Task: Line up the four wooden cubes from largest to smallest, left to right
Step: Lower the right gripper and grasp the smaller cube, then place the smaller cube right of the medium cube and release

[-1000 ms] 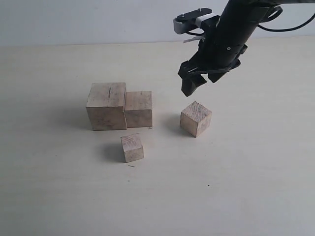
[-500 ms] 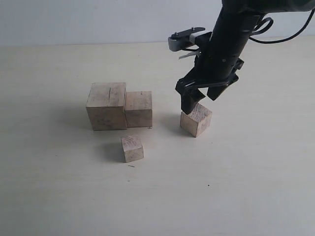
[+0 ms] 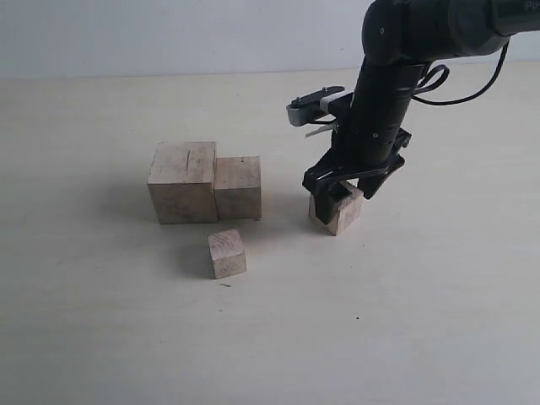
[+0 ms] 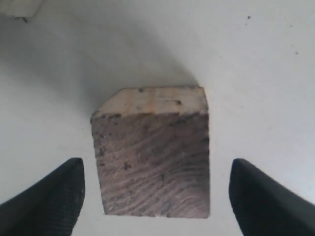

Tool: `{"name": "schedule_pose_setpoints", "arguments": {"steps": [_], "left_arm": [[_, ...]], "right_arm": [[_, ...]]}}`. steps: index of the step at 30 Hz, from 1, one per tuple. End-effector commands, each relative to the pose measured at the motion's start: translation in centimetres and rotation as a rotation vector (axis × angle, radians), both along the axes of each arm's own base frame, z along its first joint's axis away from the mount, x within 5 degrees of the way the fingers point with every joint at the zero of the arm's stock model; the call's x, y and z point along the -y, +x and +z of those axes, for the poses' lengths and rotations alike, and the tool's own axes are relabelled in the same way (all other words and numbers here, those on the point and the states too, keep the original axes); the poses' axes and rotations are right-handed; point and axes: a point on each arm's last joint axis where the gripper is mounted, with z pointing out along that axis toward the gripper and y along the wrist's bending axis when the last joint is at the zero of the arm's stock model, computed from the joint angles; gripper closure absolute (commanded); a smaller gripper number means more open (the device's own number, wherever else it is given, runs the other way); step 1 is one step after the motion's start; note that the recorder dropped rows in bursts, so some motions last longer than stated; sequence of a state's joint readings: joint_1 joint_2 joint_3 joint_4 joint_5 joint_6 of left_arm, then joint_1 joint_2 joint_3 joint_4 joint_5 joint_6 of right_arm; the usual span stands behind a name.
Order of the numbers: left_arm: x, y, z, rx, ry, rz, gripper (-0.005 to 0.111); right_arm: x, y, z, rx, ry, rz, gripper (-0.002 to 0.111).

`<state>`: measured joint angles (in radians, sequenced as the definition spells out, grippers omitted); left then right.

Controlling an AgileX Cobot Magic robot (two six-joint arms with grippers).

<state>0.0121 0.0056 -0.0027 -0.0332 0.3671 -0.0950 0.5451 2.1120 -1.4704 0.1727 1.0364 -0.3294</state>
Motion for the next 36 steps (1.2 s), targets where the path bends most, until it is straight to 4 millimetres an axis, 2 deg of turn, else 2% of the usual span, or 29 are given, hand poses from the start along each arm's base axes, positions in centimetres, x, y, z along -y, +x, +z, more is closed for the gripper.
{"name": "schedule_pose_setpoints", "arguments": {"steps": [1, 4, 9, 11, 13, 17, 18, 21, 23, 26, 28, 36], "left_arm": [[0.0, 0.0, 0.0, 0.011, 0.008, -0.006, 0.107], [0.0, 0.0, 0.0, 0.011, 0.008, -0.006, 0.107], [0.0, 0.0, 0.0, 0.011, 0.008, -0.006, 0.107], [0.0, 0.0, 0.0, 0.011, 0.008, -0.006, 0.107], [0.0, 0.0, 0.0, 0.011, 0.008, -0.006, 0.107], [0.0, 0.0, 0.0, 0.011, 0.008, -0.006, 0.107], [0.0, 0.0, 0.0, 0.011, 0.008, -0.006, 0.107], [0.0, 0.0, 0.0, 0.011, 0.008, -0.006, 0.107], [0.0, 0.0, 0.0, 0.011, 0.008, -0.006, 0.107], [0.0, 0.0, 0.0, 0.011, 0.008, -0.006, 0.107], [0.0, 0.0, 0.0, 0.011, 0.008, -0.006, 0.107], [0.0, 0.0, 0.0, 0.011, 0.008, -0.006, 0.107]], "right_arm": [[0.0, 0.2, 0.0, 0.025, -0.005, 0.02, 0.035], [0.0, 0.2, 0.0, 0.023, -0.006, 0.021, 0.053], [0.0, 0.1, 0.0, 0.02, -0.008, 0.021, 0.098], [0.0, 0.1, 0.0, 0.018, -0.011, 0.025, 0.108], [0.2, 0.2, 0.0, 0.034, -0.023, 0.08, 0.108], [0.9, 0.7, 0.2, 0.116, -0.083, 0.392, 0.108], [0.7, 0.9, 0.2, 0.144, -0.068, 0.506, 0.108], [0.3, 1.2, 0.2, 0.199, -0.022, 0.685, 0.108], [-0.7, 1.0, 0.3, 0.238, 0.088, 0.794, 0.108], [-2.0, 0.9, 0.6, 0.305, 0.231, 0.868, 0.108], [-2.1, 0.9, 0.6, 0.317, 0.241, 0.911, 0.108], [-2.5, 1.4, 0.0, 0.359, 0.256, 0.871, 0.108]]}}
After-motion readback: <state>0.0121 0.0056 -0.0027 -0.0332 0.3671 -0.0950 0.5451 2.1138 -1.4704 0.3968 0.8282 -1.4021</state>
